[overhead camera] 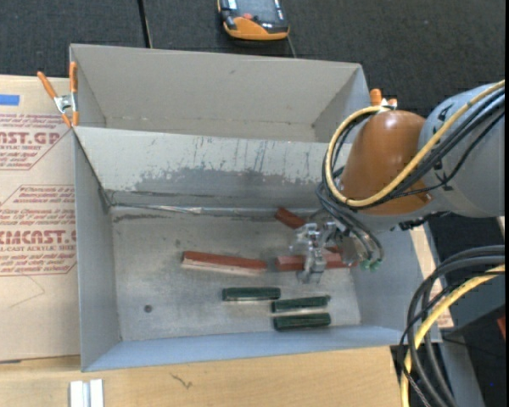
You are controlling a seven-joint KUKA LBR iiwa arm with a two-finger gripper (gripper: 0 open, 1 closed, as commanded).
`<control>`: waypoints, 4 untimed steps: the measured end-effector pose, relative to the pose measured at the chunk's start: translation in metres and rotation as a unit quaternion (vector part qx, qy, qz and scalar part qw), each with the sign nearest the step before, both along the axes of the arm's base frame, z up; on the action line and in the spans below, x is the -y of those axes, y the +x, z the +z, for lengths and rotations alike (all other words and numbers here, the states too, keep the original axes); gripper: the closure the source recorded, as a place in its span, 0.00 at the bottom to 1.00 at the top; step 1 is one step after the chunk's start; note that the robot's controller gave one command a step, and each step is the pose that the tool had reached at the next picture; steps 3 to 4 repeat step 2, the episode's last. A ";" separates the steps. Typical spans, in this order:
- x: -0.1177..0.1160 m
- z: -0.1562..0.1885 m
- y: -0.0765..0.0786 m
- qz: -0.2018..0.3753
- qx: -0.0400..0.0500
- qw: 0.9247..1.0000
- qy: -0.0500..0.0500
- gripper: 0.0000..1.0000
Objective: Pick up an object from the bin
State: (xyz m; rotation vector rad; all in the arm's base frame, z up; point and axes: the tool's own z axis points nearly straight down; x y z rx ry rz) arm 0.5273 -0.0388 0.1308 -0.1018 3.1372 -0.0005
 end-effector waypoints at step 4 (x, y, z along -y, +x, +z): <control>0.000 0.036 0.000 0.000 0.000 1.000 0.000 1.00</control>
Offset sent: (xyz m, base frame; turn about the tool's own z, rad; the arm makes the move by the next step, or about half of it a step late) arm 0.0002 0.0000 0.0477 0.0000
